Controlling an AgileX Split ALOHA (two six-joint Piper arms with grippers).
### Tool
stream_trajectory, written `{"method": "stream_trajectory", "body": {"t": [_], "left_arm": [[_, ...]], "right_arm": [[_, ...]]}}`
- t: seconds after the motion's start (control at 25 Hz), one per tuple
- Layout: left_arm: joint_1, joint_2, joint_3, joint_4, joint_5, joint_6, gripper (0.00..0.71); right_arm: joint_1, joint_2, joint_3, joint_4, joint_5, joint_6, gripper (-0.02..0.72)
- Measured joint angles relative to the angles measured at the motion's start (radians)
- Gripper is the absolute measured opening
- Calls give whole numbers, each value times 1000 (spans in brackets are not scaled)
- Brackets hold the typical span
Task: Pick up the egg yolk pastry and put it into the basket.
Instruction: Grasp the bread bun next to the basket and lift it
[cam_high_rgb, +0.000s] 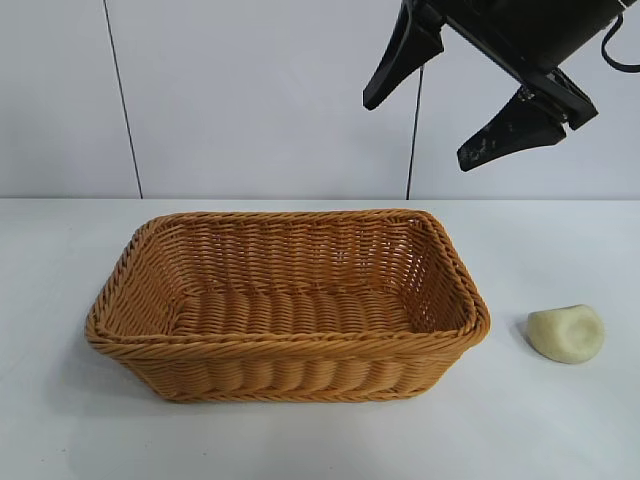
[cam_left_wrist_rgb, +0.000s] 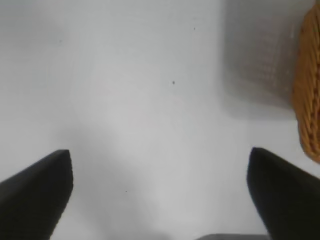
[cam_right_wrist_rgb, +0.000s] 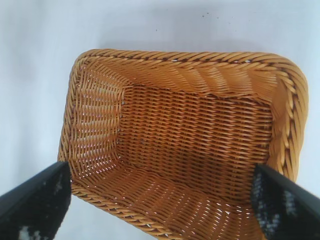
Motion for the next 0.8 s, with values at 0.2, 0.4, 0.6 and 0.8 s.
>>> {"method": "stream_trajectory", "body": {"t": [0.2,0.4,0.6,0.8], "left_arm": [[0,-284,190,0,3,0,678],[0,-550,377,0,6,0,678],[0,-812,566,-13,-40,0,678],[0,-1014,709,-72,-121,0,678]], "right_arm": [[0,0,0,0,0,0,695],[0,0,0,0,0,1,695],[0,0,0,0,0,1,695],[0,0,0,0,0,1,695]]}}
